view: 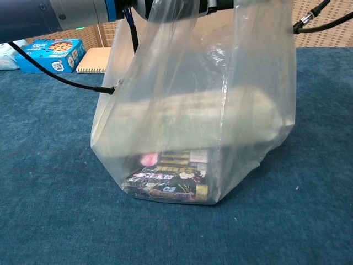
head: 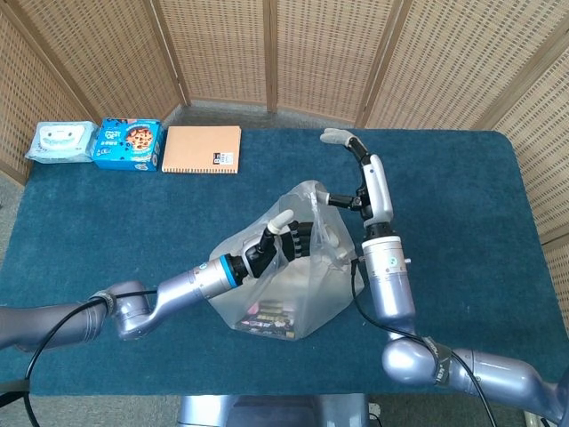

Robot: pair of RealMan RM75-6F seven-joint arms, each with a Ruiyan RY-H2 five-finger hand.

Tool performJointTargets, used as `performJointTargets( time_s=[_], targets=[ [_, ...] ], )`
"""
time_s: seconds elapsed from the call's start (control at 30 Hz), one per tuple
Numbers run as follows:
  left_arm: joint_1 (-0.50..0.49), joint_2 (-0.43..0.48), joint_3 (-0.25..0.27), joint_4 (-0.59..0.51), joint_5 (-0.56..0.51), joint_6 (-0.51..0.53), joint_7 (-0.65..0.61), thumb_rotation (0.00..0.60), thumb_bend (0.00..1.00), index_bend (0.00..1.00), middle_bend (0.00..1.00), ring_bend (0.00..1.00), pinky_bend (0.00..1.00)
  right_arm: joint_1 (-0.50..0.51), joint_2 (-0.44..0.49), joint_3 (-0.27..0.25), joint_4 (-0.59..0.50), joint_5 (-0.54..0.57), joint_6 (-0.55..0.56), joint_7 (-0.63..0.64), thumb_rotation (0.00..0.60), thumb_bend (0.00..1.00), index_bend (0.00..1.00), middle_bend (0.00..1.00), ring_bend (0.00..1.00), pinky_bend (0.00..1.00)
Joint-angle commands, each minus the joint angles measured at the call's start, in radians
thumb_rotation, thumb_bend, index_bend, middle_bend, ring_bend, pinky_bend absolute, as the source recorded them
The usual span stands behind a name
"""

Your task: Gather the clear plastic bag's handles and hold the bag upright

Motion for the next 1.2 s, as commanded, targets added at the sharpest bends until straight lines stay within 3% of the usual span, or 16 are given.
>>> performJointTargets(
  time_s=[0.03, 0.67, 0.93, 1.2],
  targets=[
    [-0.001, 0.007, 0.006, 0.000, 0.001, 0.008, -0.014, 0.000, 0.19, 0.42, 0.40, 0.31, 0.32, 0.000, 0.003, -0.003, 0.013, 0.012, -0.011, 0.001, 0.543, 0.09, 0.29, 0.21, 0.10, 0.08],
    [0.019, 0.038, 0.004, -0.026, -0.060, 0.024, -0.042, 0.000, 0.19, 0.47, 0.46, 0.41, 0.43, -0.056, 0.091, -0.057, 0.027, -0.018, -0.142, 0.073, 0.544, 0.09, 0.12, 0.15, 0.06, 0.07],
    [0.045, 0.047, -0.016, -0.033, -0.102, 0.034, -0.054, 0.000, 0.20, 0.49, 0.48, 0.42, 0.45, -0.129, 0.155, -0.102, 0.025, -0.121, -0.212, 0.182, 0.543, 0.09, 0.12, 0.15, 0.06, 0.07],
    [0.074, 0.055, -0.053, -0.061, -0.133, 0.053, -0.106, 0.000, 0.20, 0.49, 0.48, 0.42, 0.45, -0.230, 0.232, -0.149, 0.014, -0.279, -0.214, 0.309, 0.542, 0.09, 0.11, 0.15, 0.06, 0.07]
  ],
)
